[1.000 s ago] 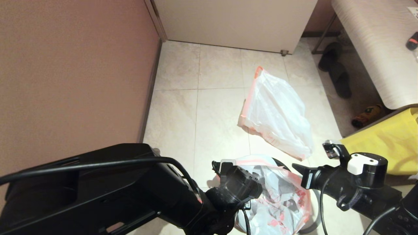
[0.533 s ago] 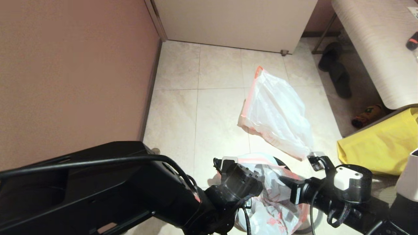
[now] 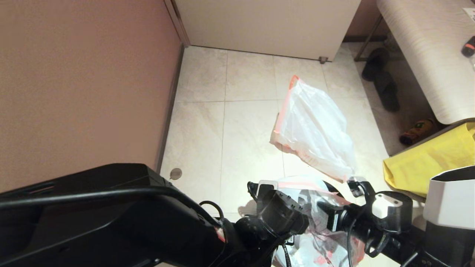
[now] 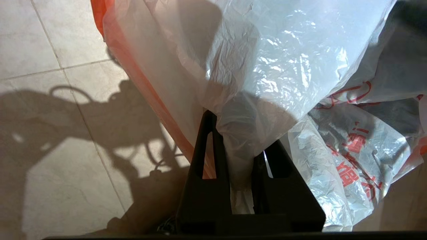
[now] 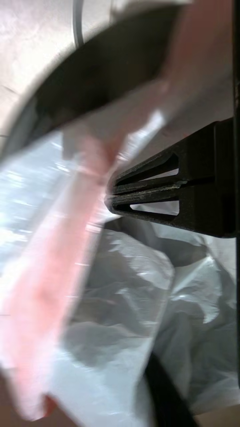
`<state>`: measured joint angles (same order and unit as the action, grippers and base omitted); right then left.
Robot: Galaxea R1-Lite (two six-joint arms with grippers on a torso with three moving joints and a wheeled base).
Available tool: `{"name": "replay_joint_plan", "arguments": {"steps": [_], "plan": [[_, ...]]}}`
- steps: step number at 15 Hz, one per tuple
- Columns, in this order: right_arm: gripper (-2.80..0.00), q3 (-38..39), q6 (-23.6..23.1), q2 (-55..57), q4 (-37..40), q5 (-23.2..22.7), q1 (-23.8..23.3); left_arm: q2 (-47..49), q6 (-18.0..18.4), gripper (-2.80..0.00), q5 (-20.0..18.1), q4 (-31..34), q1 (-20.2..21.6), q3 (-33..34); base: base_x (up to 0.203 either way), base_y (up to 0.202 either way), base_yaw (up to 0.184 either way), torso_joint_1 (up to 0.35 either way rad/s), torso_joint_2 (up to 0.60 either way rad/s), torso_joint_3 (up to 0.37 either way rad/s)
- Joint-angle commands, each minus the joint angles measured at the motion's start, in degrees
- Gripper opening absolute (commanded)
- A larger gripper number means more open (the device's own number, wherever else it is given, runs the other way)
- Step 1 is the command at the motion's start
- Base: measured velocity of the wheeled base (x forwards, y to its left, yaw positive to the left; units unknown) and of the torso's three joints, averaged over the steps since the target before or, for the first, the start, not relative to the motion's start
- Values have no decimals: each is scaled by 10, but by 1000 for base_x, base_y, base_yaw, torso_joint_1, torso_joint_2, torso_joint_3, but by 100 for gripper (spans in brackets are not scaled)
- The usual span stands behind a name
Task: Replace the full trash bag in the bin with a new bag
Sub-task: Put the new garbage bag on the trash can
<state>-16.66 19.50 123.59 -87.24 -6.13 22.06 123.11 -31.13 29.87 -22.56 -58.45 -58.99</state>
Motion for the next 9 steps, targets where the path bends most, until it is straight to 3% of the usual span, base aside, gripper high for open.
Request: {"name": "replay_joint_plan", "arguments": {"steps": [1, 9], "plan": [[-280, -14, 15, -13, -27, 13, -8, -1, -2, -280, 2, -3, -3, 16, 0, 0, 0, 0, 0, 0], [-280, -23, 28, -39, -27, 24, -18, 16, -6, -280, 2, -6, -23, 39, 0, 0, 0, 0, 0, 0]]}}
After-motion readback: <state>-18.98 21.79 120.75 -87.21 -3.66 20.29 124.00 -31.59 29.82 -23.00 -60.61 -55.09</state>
